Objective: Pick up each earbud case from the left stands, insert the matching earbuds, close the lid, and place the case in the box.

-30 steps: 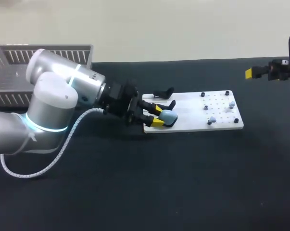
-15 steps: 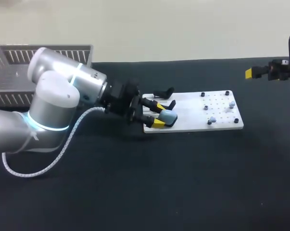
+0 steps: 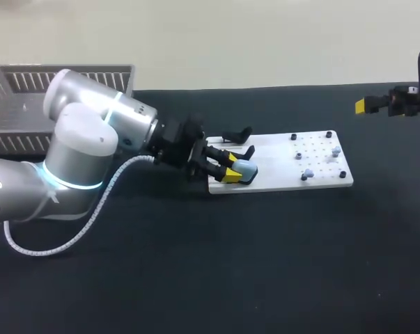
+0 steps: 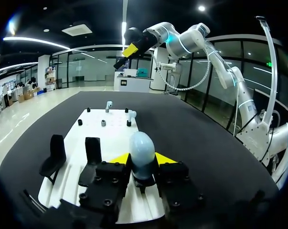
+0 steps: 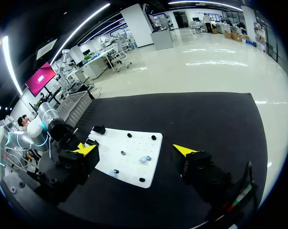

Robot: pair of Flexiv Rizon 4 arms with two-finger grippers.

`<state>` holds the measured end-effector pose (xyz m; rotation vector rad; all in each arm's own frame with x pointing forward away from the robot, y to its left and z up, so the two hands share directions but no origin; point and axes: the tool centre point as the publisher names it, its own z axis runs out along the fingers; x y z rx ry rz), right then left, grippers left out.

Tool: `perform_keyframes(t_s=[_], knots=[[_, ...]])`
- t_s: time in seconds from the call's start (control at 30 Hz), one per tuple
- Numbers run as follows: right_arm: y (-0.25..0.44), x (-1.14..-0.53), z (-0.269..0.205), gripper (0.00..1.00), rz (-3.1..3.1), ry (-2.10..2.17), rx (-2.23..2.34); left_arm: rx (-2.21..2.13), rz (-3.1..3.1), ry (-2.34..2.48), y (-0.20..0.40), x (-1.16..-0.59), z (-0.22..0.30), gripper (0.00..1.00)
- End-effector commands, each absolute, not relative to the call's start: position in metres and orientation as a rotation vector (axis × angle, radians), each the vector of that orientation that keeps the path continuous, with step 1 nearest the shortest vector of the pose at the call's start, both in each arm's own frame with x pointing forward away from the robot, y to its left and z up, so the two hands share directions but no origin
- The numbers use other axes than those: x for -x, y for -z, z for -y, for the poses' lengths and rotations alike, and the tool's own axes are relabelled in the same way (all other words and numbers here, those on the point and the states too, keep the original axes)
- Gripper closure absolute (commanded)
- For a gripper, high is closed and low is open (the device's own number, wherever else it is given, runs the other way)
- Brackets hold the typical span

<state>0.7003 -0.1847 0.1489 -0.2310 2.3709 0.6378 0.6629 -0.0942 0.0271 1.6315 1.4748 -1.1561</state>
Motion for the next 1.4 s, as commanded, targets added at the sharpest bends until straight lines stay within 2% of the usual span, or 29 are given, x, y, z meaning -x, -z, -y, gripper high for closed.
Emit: perform_keyframes(t_s=[0.03, 0.23, 0.73, 1.4], knots=[[-0.149, -0.700, 0.185, 0.00, -2.372, -0.636, 0.231, -1.638, -1.471, 1.160, -0.025, -0.665, 0.097, 1.00], [-0.149, -0.700, 0.185, 0.00, -2.372, -0.636, 0.231, -1.642, -1.449, 1.130, -0.035, -0.662, 0.095, 1.00], [-0.149, -0.700, 0.185, 0.00, -2.372, -0.636, 0.231, -1.490, -1.131, 1.106, -0.107, -0.660, 0.085, 1.00], [-0.149, -0.700, 0.185, 0.00, -2.372, -0.636, 0.231, -1.329, -1.094, 1.234, -0.124, -0.653, 0.101, 1.00]])
